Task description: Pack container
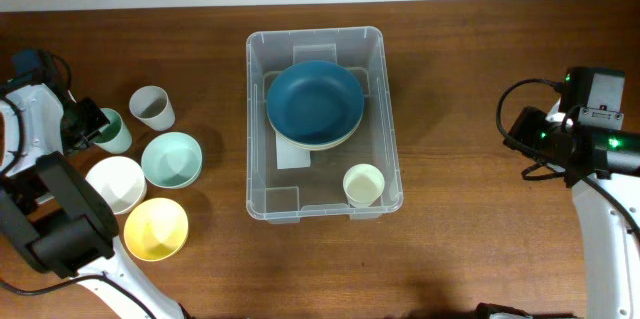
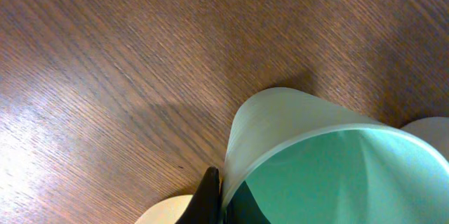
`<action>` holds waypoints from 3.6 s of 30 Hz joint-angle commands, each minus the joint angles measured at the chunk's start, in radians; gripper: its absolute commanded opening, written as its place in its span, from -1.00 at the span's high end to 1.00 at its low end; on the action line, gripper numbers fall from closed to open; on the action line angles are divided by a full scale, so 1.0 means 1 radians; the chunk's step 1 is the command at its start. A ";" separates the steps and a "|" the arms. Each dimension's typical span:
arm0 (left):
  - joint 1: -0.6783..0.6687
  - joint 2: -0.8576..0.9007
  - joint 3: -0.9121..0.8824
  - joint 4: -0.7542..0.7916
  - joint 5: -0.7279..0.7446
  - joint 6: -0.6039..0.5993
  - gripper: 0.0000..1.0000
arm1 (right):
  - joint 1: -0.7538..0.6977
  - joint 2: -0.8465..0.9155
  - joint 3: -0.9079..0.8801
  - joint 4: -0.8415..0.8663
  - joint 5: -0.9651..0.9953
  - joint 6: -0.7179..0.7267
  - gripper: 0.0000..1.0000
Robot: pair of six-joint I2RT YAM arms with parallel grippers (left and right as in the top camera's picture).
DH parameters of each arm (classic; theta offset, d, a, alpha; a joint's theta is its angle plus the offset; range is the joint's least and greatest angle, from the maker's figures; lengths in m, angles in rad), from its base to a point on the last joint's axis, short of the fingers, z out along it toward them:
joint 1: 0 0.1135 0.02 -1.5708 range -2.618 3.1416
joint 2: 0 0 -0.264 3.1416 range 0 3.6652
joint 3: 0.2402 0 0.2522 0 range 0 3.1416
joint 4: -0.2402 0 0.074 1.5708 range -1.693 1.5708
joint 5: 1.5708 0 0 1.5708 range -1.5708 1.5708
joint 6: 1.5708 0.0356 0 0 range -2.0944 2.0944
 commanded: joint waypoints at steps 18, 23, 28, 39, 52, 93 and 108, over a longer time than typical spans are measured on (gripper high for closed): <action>-0.437 -0.639 0.048 -0.109 0.227 0.040 0.99 | -0.008 0.001 -0.005 0.004 -0.002 0.005 -0.16; -0.712 -0.603 0.043 -0.127 0.223 0.043 0.99 | -0.008 0.002 -0.005 0.003 -0.002 0.005 -0.16; -0.946 -0.506 0.043 -0.138 0.224 0.043 0.99 | -0.008 0.001 -0.005 0.003 -0.002 0.005 -0.16; -1.205 -0.207 0.043 -0.227 0.224 0.043 0.99 | -0.008 0.002 -0.005 0.003 -0.002 0.005 -0.16; -1.200 -0.198 0.071 -0.290 0.093 0.042 -0.98 | -0.008 0.002 -0.005 0.003 -0.002 0.005 -0.16; -0.177 0.097 0.124 0.018 0.131 0.012 0.58 | -0.008 0.002 -0.005 0.003 -0.002 0.005 -0.16; -0.293 -0.261 0.177 -0.027 0.377 0.018 0.99 | -0.008 0.002 -0.005 0.004 -0.002 0.005 -0.17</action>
